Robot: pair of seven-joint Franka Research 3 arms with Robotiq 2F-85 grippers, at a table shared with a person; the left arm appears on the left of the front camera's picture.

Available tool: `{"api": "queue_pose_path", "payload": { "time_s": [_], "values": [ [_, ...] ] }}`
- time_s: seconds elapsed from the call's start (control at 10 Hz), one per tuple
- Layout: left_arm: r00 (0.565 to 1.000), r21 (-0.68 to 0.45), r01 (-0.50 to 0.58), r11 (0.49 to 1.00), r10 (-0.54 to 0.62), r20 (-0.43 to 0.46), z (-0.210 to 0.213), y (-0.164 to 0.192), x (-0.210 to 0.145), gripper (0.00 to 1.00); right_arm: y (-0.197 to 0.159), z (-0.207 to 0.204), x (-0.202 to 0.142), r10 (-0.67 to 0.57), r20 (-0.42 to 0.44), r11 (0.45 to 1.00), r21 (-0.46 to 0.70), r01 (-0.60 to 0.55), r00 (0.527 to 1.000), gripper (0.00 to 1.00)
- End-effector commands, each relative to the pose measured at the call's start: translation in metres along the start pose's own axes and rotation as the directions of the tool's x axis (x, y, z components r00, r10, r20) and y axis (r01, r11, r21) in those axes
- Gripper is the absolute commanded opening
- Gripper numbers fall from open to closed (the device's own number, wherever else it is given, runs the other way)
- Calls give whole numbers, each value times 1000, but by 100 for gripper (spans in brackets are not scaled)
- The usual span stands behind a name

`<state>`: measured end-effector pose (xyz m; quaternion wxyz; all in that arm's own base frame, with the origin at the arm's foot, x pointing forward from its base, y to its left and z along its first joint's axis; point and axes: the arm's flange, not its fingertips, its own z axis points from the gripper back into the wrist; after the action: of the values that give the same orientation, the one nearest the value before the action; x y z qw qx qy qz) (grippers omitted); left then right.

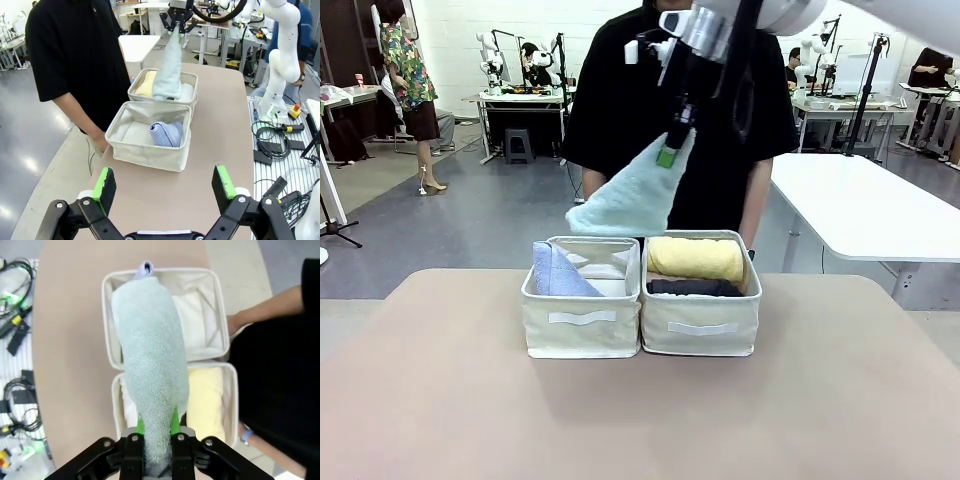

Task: Sort the towels based on their folding style.
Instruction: Pick up another triangle-folded towel from the table and place it in the left Fabric basket.

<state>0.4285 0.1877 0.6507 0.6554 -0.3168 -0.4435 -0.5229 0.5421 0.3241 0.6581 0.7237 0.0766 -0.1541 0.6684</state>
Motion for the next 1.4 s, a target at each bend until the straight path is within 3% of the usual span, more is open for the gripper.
{"api": "queue_pose_path", "payload": {
  "time_s": [0.0,0.2,0.3,0.8,1.1,1.3],
  "values": [
    [1000,13,-1,1000,1,1,0,-2,1,100,-18,7,36,-26,-6,1000,4,26,1000,19],
    [1000,13,-1,1000,1,1,0,-2,1,100,-17,0,42,15,-5,1000,12,-15,1000,19],
    [1000,13,-1,1000,1,1,0,-2,1,100,-5,-9,25,-6,22,1000,12,6,1000,19],
    [1000,13,-1,1000,1,1,0,-2,1,100,-9,-12,28,-3,22,1000,16,3,1000,19],
    [1000,13,-1,1000,1,1,0,-2,1,100,-14,-32,60,-58,-27,997,-52,56,998,19],
    [1000,13,-1,1000,1,1,0,-2,1,100,-22,-48,75,-101,-11,990,-97,99,995,19]
  ]
}}
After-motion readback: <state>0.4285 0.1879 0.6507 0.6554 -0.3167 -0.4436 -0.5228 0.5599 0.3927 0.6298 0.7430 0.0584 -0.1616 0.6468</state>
